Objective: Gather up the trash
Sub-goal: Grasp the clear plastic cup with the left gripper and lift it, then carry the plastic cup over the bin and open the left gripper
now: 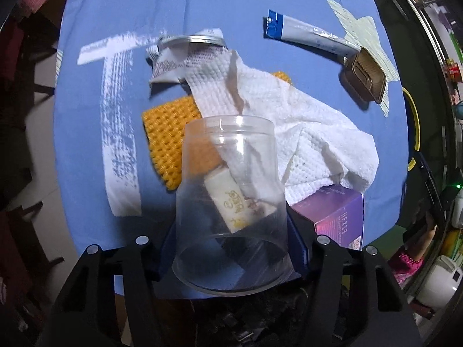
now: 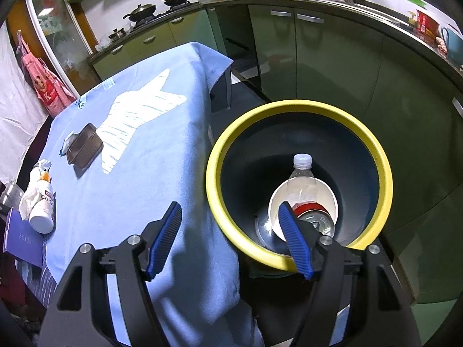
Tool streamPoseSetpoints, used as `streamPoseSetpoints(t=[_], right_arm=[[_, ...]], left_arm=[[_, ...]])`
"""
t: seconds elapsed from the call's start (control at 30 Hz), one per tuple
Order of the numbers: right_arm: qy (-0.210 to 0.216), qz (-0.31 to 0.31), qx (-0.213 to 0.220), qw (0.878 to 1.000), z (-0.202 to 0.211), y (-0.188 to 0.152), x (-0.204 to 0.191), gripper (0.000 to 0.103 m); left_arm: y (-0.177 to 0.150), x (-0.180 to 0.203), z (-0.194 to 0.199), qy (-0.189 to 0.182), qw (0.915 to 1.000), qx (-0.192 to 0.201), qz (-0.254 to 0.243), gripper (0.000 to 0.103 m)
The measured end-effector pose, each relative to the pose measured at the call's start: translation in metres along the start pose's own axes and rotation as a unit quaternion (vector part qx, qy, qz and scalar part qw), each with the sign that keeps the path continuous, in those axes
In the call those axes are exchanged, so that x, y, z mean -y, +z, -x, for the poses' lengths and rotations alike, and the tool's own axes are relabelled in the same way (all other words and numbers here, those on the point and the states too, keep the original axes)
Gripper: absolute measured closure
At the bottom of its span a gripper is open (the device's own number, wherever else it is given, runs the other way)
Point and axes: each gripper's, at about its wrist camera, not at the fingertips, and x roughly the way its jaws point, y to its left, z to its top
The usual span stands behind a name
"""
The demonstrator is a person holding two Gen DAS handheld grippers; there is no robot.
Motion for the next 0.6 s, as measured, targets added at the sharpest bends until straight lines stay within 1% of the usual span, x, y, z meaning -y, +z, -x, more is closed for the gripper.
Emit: streamPoseSetpoints(t=[0.3,0.43,0.53,0.6], right_arm=[[0.0,0.001,-0.002,1.0,0.001,-0.002,-0.003,0.037],[0.002,0.0,0.002,1.0,0.003,-0.003,-0.006,0.037],[0.002,-0.007,0.011,1.0,0.009,-0.003,-0.005,0.037],[-0.002,-0.013,0.02,1.0,0.018,-0.005,-0.003,0.037]], left_arm=[[0.005,0.003,0.028,0.012,0.999,0.038,-0.023,0.04],[0.007,0.011,0.046,0.013,0.9972,0.065,-0.035,0.04],[0.005,0.029,0.07,0.01,0.9925,0.101,-0.069,0.04],[0.005,0.055,0.085,0.001,0.9863,0.127,-0.105,0.04]])
